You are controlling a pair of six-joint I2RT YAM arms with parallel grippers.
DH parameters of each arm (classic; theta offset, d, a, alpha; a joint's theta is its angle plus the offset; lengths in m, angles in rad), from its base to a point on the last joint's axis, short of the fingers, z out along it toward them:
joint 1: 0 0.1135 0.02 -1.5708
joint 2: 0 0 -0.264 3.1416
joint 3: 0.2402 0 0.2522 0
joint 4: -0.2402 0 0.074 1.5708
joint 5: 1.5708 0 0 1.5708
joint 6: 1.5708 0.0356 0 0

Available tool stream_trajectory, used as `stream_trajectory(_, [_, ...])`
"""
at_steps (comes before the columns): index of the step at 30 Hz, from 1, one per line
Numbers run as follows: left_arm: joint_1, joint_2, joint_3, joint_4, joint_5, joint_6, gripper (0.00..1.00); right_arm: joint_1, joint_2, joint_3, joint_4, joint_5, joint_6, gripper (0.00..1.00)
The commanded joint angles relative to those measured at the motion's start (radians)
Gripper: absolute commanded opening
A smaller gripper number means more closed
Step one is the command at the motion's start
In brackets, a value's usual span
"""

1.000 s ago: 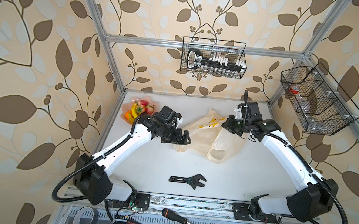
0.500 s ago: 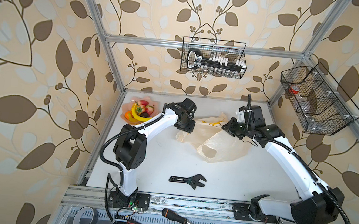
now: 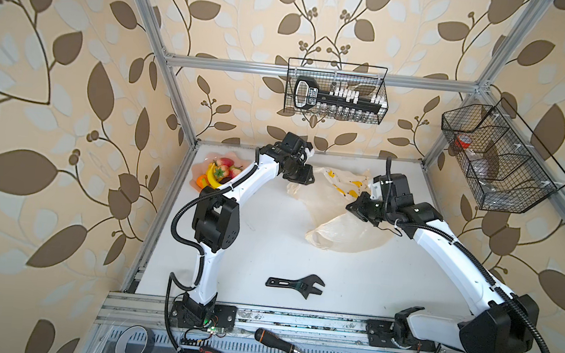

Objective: Place the fruits into the plastic bag
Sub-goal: Open the plastic bag at the center of the table.

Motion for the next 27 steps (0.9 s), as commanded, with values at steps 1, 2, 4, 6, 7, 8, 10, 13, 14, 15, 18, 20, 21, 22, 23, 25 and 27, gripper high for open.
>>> stream_trajectory(1, [0.071, -0.083, -0.072, 0.071, 0.13, -0.08, 0.73, -0.002, 0.014, -0.006, 0.051, -0.034, 0.04, 0.0])
stream_trajectory(2, [0.102, -0.1, -0.092, 0.085, 0.157, -0.113, 0.8, 0.0, 0.015, -0.006, 0.06, -0.036, 0.053, 0.0])
stream_trajectory(4, [0.156, -0.139, -0.107, 0.085, 0.187, -0.16, 0.92, 0.0, 0.015, -0.006, 0.081, -0.036, 0.079, 0.0])
stream_trajectory(6, [0.205, -0.183, -0.104, 0.041, 0.212, -0.182, 0.98, 0.001, 0.016, -0.009, 0.104, -0.036, 0.108, 0.0])
stream_trajectory(7, [0.224, -0.202, -0.103, 0.019, 0.227, -0.188, 0.99, 0.001, 0.016, -0.011, 0.116, -0.035, 0.12, 0.0])
stream_trajectory(8, [0.246, -0.227, -0.109, 0.0, 0.245, -0.194, 0.99, 0.001, 0.02, -0.012, 0.131, -0.036, 0.132, 0.0])
stream_trajectory(10, [0.284, -0.273, -0.137, -0.032, 0.271, -0.213, 0.99, 0.002, 0.026, -0.013, 0.15, -0.036, 0.149, 0.0])
stream_trajectory(13, [0.339, -0.331, -0.164, -0.095, 0.296, -0.233, 0.99, 0.003, 0.036, -0.013, 0.164, -0.035, 0.159, 0.0])
stream_trajectory(14, [0.36, -0.348, -0.165, -0.126, 0.277, -0.236, 0.99, 0.003, 0.039, -0.012, 0.167, -0.039, 0.16, 0.0])
stream_trajectory(15, [0.386, -0.36, -0.16, -0.16, 0.262, -0.243, 0.99, 0.003, 0.041, -0.012, 0.169, -0.04, 0.159, 0.0])
stream_trajectory(18, [0.449, -0.383, -0.128, -0.237, 0.215, -0.251, 0.99, 0.003, 0.046, -0.017, 0.177, -0.042, 0.155, 0.0])
stream_trajectory(20, [0.479, -0.395, -0.113, -0.268, 0.149, -0.246, 0.99, 0.002, 0.05, -0.019, 0.181, -0.049, 0.151, 0.0])
stream_trajectory(21, [0.494, -0.401, -0.121, -0.269, 0.12, -0.249, 0.99, 0.001, 0.052, -0.019, 0.183, -0.048, 0.148, 0.0])
stream_trajectory(22, [0.508, -0.404, -0.127, -0.274, 0.102, -0.256, 0.99, 0.002, 0.053, -0.017, 0.183, -0.05, 0.147, 0.0])
stream_trajectory(23, [0.52, -0.404, -0.13, -0.284, 0.082, -0.262, 0.99, 0.001, 0.053, -0.017, 0.182, -0.053, 0.144, 0.0])
stream_trajectory(25, [0.532, -0.408, -0.139, -0.301, 0.035, -0.27, 0.99, 0.0, 0.056, -0.012, 0.178, -0.055, 0.134, 0.0])
stream_trajectory(27, [0.536, -0.413, -0.158, -0.305, -0.015, -0.279, 0.98, -0.001, 0.059, -0.006, 0.165, -0.054, 0.119, 0.0])
